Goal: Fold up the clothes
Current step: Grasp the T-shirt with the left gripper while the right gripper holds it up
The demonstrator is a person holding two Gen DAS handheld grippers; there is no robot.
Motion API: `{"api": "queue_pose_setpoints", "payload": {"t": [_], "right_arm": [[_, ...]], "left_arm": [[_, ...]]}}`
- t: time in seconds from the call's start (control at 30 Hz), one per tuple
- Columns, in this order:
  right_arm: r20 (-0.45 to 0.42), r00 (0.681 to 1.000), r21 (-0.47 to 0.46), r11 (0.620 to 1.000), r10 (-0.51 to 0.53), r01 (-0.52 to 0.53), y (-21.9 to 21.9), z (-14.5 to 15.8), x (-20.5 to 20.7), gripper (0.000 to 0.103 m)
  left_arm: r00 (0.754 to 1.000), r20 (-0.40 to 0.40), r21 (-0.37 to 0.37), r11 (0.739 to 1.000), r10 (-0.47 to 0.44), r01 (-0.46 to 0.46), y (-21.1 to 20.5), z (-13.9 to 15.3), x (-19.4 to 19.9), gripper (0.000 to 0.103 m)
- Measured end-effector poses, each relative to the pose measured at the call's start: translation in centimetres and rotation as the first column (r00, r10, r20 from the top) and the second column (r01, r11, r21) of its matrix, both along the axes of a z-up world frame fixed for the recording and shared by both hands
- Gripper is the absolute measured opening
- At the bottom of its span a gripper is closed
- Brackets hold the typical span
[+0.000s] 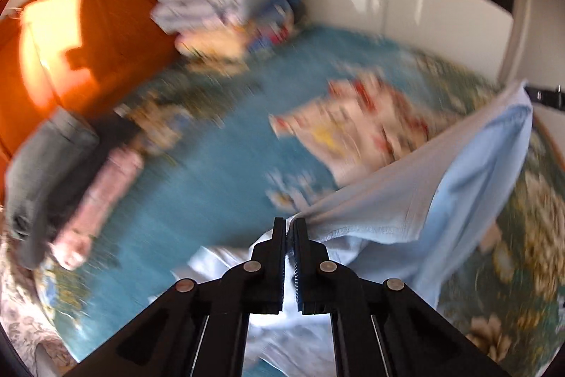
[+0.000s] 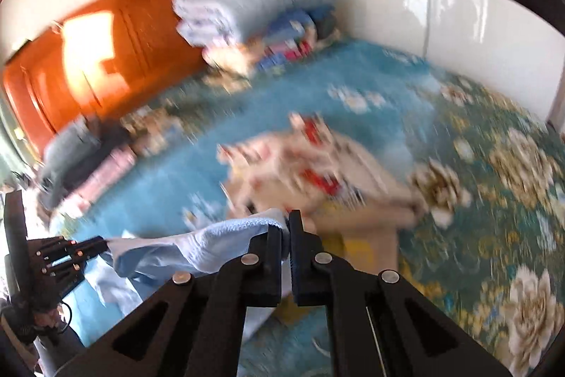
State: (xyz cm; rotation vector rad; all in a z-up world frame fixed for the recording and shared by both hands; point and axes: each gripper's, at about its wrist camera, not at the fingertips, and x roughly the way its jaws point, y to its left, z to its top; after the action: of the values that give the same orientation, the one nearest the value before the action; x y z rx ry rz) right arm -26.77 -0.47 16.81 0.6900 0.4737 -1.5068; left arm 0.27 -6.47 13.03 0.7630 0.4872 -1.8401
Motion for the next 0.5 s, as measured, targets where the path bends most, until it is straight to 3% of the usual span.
{"api": "queue_pose_setpoints", "payload": {"t": [0.2, 0.37, 0.5], "right_arm": [[0.060, 0.997, -0.164, 0.986, 0.046, -0.035, -1.6, 6.9, 2.5, 0.002], [0.056, 0.995, -0.325, 0.944, 0.087, -0.065, 0.2, 13.5, 4.6, 0.002], [0.021, 0.991, -0.427, 0.898, 0.130, -0.109, 3.8, 18.4, 6.3, 0.002]], "left_arm": [[0.999, 0.017, -0.203, 0.978, 0.044, -0.040, 0.7, 8.9, 2.8, 0.004], [0.997, 0.005, -0.371, 0.926, 0.073, -0.066, 3.2, 15.9, 5.4, 0.004], [0.996, -0.039, -0.459, 0.884, 0.076, -0.086, 6.6, 19.7, 7.5, 0.004]]}}
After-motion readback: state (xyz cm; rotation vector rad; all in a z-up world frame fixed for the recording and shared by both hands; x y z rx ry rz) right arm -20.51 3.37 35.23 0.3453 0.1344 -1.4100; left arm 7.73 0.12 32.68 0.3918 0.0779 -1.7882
